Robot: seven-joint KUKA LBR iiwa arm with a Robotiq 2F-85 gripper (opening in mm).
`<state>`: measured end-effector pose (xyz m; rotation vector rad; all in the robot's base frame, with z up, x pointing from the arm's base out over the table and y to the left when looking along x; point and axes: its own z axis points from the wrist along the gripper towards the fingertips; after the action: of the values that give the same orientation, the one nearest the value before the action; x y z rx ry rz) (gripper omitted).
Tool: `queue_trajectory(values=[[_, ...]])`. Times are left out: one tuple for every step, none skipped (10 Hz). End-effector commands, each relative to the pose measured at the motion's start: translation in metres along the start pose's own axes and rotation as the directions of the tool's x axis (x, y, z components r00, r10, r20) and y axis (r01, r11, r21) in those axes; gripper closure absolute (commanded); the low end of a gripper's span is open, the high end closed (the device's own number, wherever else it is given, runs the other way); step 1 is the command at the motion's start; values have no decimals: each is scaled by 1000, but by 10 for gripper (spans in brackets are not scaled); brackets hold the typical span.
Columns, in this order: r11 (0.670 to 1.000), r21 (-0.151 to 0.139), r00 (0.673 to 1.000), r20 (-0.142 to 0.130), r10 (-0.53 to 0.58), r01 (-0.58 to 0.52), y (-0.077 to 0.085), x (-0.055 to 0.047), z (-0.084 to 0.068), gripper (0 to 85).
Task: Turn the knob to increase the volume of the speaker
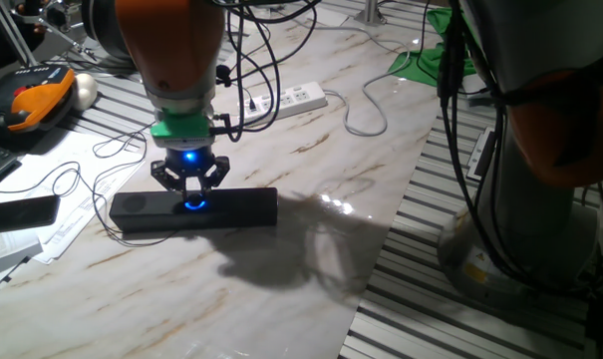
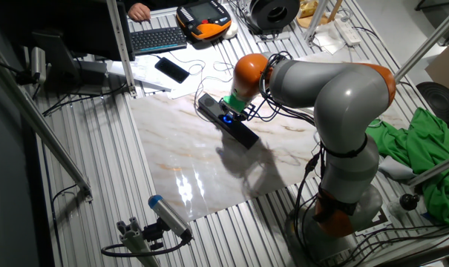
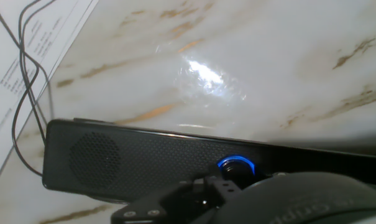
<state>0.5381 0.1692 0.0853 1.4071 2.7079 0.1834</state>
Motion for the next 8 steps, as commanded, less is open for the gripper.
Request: queue_trajectory(values=[[1000, -2, 1000, 3, 15, -15, 0, 0, 0, 680], [999, -6, 999, 8, 33, -33, 0, 0, 0, 680], [999, -8, 999, 14, 44, -44, 0, 1, 0, 680], [998, -9, 998, 22, 59, -59, 0, 1, 0, 680], [997, -11, 997, 24, 76, -75, 0, 1, 0, 680], [996, -13, 996, 25, 91, -91, 0, 1, 0, 680], [996, -12, 995, 26, 94, -93, 0, 1, 0, 680], [996, -11, 995, 27, 93, -93, 0, 1, 0, 680]])
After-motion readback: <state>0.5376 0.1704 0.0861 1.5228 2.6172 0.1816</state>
